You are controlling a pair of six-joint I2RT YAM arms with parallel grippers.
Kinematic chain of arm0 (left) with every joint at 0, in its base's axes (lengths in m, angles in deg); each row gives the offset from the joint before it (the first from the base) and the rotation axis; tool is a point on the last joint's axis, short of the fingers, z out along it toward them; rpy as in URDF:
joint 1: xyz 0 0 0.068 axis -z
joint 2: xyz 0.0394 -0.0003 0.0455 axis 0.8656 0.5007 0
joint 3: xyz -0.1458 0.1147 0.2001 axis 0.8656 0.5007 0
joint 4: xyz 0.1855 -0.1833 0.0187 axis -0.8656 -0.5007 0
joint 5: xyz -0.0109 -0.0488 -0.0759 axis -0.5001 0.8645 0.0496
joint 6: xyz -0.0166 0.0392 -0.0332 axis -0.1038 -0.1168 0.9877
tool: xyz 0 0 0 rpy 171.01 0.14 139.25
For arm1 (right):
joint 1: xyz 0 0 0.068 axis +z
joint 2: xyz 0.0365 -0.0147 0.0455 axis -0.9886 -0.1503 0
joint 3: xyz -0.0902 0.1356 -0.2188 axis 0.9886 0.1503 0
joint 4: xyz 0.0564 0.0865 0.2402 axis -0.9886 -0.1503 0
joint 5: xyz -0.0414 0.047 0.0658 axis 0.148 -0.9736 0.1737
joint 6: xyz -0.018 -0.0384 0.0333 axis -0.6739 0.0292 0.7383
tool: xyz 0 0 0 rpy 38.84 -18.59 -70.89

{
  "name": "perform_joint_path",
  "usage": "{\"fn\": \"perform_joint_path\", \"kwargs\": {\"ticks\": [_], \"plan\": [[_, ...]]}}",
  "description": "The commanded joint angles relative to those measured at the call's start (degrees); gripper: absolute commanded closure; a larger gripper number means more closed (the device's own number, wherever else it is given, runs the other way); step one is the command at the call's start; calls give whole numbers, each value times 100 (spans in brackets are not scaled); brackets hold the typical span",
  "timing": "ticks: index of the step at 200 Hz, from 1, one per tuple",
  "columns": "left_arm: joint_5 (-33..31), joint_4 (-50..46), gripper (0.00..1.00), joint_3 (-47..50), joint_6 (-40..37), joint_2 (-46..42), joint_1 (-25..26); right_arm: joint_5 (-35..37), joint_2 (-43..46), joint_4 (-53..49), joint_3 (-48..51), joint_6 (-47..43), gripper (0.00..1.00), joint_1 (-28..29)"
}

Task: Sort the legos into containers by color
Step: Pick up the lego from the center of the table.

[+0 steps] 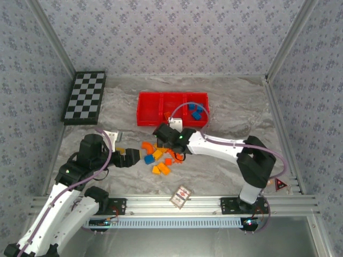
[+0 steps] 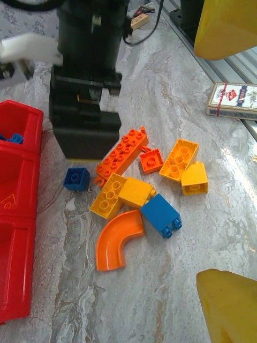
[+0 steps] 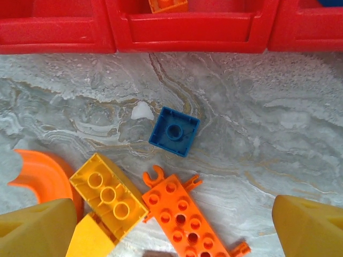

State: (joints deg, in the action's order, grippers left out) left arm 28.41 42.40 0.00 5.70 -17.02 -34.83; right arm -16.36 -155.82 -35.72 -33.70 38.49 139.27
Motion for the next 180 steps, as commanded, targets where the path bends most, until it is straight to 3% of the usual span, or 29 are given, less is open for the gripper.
{"fn": "perform_joint_path", "kwargs": {"ticks": [1, 65, 180], "plan": [[15, -50, 0, -37, 54, -83, -34, 228, -277, -375, -295, 336, 8, 21], [69, -20, 0, -33, 46, -131, -34, -41, -879, -375, -561, 653, 26, -180], [95, -1, 0, -22, 54, -193, -34, 78, -1575, -118, -921, 1084, 36, -305]]}}
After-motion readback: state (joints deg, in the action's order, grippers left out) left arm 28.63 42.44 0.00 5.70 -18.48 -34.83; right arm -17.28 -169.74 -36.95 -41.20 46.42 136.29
